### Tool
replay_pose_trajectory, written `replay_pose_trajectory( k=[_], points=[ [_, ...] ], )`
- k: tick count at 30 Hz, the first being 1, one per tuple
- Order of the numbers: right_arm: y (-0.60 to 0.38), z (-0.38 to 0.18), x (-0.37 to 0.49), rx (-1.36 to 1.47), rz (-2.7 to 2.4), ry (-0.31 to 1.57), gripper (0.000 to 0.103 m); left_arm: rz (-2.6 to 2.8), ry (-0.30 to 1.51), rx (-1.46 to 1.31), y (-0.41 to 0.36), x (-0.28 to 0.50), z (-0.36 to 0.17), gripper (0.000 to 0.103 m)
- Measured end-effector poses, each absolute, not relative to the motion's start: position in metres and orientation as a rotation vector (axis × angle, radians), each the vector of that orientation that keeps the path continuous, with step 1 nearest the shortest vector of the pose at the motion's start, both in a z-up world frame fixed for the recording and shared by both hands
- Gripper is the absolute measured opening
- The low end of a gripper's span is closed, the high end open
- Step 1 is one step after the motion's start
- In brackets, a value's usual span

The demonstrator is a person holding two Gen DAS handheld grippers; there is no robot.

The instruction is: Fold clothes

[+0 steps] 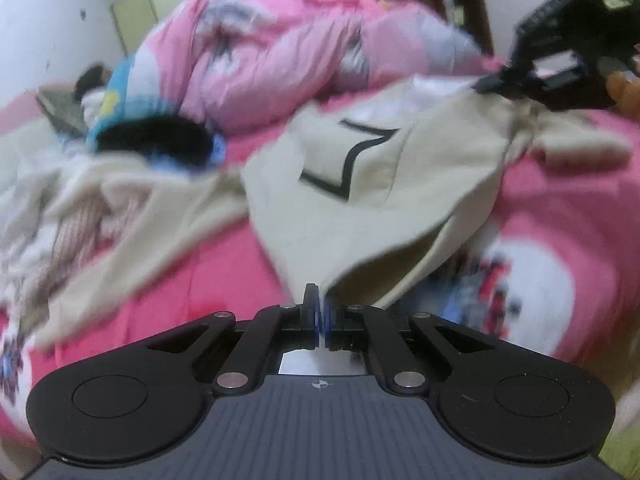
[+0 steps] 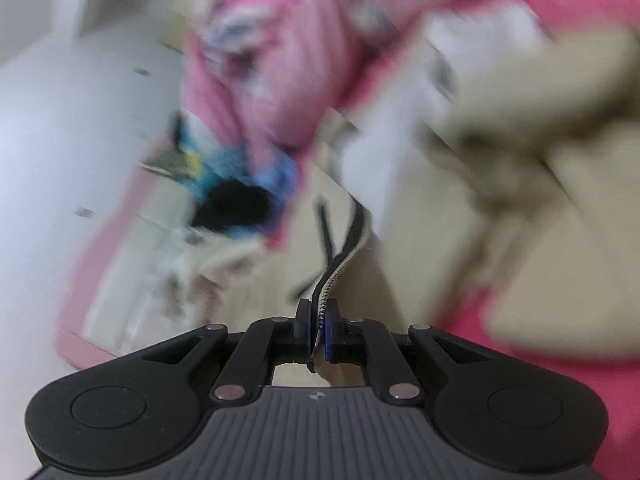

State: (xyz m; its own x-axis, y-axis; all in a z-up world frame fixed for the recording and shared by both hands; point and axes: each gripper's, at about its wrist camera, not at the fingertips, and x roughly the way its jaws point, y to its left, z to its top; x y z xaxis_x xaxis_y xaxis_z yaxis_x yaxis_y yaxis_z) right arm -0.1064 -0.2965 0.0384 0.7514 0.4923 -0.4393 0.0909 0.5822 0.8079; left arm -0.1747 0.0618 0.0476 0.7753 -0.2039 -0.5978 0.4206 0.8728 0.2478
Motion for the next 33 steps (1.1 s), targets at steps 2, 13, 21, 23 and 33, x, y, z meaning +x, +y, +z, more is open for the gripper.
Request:
replay_pose_trajectory(
  k=[2, 13, 21, 23, 33],
  points=[
    [-0.292, 0.023, -0.107, 0.948, 0.224, 0.765, 0.006, -0.348, 0.630, 0.364, 0.066, -0.174, 0.040, 0.001],
    [-0.279, 0.021, -0.114, 0.785, 0.171, 0.822, 0.009, -0.388, 0.683, 0.282, 0.085, -0.161, 0.039, 0.002],
    [-0.313, 0.023, -0.162, 0.914, 0.168, 0.742, 0.043, -0.495, 0.725, 0.127, 0.116, -0.156, 0.068, 0.024],
    [-0.336, 0.023, -0.182, 0.980, 0.137, 0.698, 0.046, -0.508, 0.725, 0.078, 0.116, -0.149, 0.073, 0.025],
    [-0.444, 0.043, -0.204, 1.083, -0.111, 0.461, 0.050, -0.510, 0.816, 0.032, 0.081, -0.107, 0.063, 0.027]
  ],
)
